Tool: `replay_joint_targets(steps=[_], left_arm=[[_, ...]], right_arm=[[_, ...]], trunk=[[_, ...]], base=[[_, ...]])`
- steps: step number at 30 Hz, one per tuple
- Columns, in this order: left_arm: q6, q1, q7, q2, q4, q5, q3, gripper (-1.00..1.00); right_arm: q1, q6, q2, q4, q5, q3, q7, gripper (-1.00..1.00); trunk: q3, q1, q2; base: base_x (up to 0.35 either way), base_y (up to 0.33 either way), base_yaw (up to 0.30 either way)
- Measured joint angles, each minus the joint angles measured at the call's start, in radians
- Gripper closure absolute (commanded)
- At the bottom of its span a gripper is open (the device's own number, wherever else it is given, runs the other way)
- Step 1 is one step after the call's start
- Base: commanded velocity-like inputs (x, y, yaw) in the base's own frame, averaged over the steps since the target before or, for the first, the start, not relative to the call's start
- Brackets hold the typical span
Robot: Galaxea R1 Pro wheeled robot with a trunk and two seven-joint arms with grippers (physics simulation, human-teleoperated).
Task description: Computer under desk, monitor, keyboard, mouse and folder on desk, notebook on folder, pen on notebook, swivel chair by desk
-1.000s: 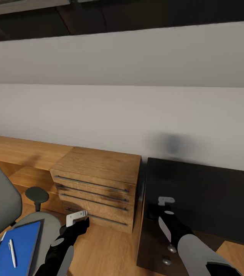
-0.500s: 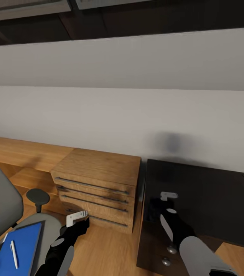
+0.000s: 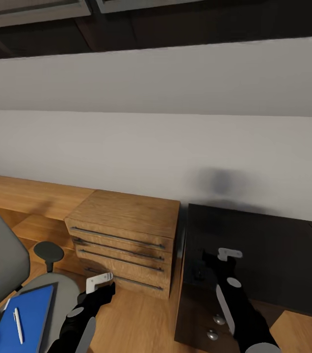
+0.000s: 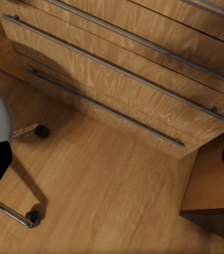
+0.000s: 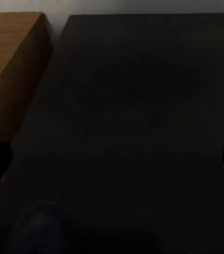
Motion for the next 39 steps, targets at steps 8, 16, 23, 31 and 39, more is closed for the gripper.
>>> replay_joint_targets(steps=[8,16,23,31,39], left_arm=[[-0.002,0.0,0.0,0.0,0.001,0.0,0.0,-1.0],[-0.002,0.0,0.0,-0.001,0.002,0.0,-0.002,-1.0],[-0.002,0.0,0.0,0.0,0.003,0.0,-0.002,-1.0],[-0.002,0.0,-0.001,0.0,0.002,0.0,-0.002,-1.0],[-0.002,0.0,0.0,0.0,0.001,0.0,-0.002,-1.0]], right_arm=[[0.011,0.112,0.002,-0.109,-0.121,-0.094,-0.009,-1.0],[0.02,0.15,-0.002,-0.17,-0.196,-0.106,-0.057,-1.0],[0.024,0.151,-0.003,-0.176,-0.199,-0.135,-0.062,-1.0],[0.025,0.152,-0.002,-0.176,-0.199,-0.148,-0.063,-1.0],[0.025,0.152,-0.002,-0.175,-0.199,-0.15,-0.063,-1.0]], trunk=[[0.0,0.0,0.0],[0.0,0.001,0.0],[0.0,0.001,0.0],[0.0,0.0,0.0],[0.0,0.0,0.0]], base=[[0.0,0.0,0.0],[-0.222,0.0,-0.078],[-0.334,0.0,-0.271],[-0.271,0.0,-0.29],[-0.044,0.0,-0.292]])
